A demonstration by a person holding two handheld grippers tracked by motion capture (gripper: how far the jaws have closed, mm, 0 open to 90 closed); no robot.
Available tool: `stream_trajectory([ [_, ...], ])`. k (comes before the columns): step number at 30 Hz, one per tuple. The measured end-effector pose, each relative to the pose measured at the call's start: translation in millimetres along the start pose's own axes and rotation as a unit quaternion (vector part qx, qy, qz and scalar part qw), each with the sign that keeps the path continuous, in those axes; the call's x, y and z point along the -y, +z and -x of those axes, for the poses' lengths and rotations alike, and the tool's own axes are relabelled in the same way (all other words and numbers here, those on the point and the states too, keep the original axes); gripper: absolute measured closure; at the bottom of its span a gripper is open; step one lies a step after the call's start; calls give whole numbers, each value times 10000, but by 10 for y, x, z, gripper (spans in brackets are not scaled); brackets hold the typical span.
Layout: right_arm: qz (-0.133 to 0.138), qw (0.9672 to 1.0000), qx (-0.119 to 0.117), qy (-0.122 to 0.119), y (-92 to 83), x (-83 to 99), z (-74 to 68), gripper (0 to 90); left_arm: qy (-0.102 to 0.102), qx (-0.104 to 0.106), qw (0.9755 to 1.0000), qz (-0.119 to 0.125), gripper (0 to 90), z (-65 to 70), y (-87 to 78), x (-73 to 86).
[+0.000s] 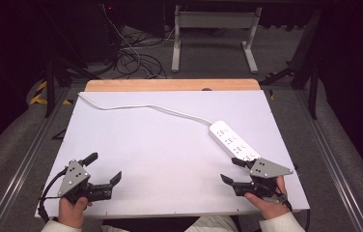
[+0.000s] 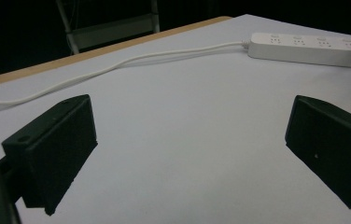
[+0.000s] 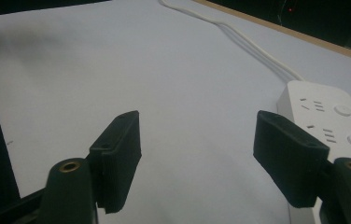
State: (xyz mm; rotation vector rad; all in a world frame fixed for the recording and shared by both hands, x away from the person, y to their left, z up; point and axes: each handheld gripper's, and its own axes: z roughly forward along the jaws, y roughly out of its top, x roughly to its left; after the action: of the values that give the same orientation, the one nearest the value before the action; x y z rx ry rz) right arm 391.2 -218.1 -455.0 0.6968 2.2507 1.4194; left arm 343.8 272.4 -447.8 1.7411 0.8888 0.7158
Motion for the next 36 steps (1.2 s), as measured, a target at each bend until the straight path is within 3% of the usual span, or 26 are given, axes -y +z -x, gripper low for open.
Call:
stream_trajectory([
  [9, -10, 9999, -31, -113, -9, -14, -14, 360, 229, -93, 9997, -44, 26, 22, 5, -2],
  [23, -65, 9998, -5, -202, -7, -43, -25, 399, 238, -118, 9996, -62, 26, 22, -4, -4],
  [29, -164, 9997, -95, -119, -20, -83, -2, 438, 234, -155, 9996, -58, 25, 21, -9, -4],
  [36, -145, 9999, -33, 14, -95, -159, 88, 542, 241, -188, 9995, -60, 25, 23, -7, -4],
])
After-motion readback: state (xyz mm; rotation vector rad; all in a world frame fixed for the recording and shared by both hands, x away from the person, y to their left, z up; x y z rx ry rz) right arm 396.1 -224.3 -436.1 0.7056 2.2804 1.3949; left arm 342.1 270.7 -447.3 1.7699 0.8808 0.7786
